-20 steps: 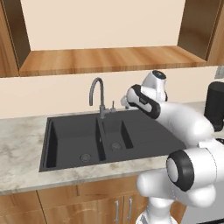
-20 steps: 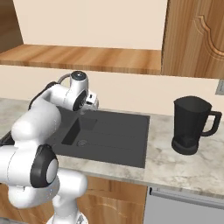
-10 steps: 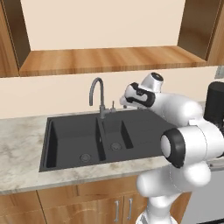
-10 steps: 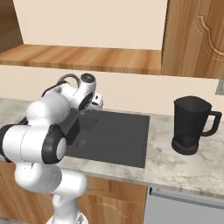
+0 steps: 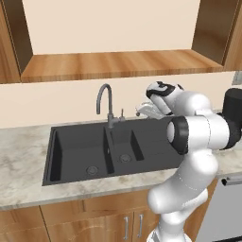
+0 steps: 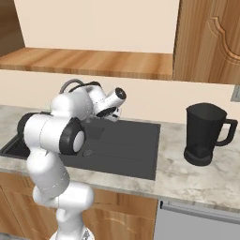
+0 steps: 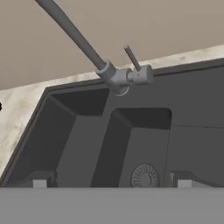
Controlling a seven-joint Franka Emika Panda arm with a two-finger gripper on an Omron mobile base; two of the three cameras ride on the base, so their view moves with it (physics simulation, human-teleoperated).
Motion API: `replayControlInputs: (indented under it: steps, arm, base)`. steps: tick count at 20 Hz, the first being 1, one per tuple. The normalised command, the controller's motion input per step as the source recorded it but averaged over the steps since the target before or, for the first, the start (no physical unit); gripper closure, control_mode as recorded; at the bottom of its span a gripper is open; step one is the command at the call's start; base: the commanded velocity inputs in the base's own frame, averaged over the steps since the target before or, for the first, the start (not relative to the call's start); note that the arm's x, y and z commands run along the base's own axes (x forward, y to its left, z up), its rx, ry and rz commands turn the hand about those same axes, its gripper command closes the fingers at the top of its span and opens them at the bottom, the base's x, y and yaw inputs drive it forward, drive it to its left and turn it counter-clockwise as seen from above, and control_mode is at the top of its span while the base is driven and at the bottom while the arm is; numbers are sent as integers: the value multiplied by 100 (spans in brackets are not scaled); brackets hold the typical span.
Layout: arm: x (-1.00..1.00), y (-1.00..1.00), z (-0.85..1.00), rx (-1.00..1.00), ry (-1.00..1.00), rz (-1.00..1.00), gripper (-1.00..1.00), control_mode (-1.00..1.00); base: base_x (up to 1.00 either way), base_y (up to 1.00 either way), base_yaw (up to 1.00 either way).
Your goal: Turn on the sink faucet and place the jug under the water for a few seconds to fill it up.
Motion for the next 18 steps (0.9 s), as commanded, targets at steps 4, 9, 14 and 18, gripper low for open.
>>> replayControlInputs:
  steps: [4, 9, 14, 18]
  arm:
    - [36, 28, -24, 0, -1, 1, -100, -100]
    - [51, 45, -13, 0, 0, 0, -100, -100]
    - [66, 34, -11, 0, 0, 0, -100, -100]
    - [71, -1, -27, 0, 0, 0, -100, -100]
  base:
    - [0, 0, 0]
    - [0, 0, 0]
    - [0, 0, 0]
    - [0, 0, 0]
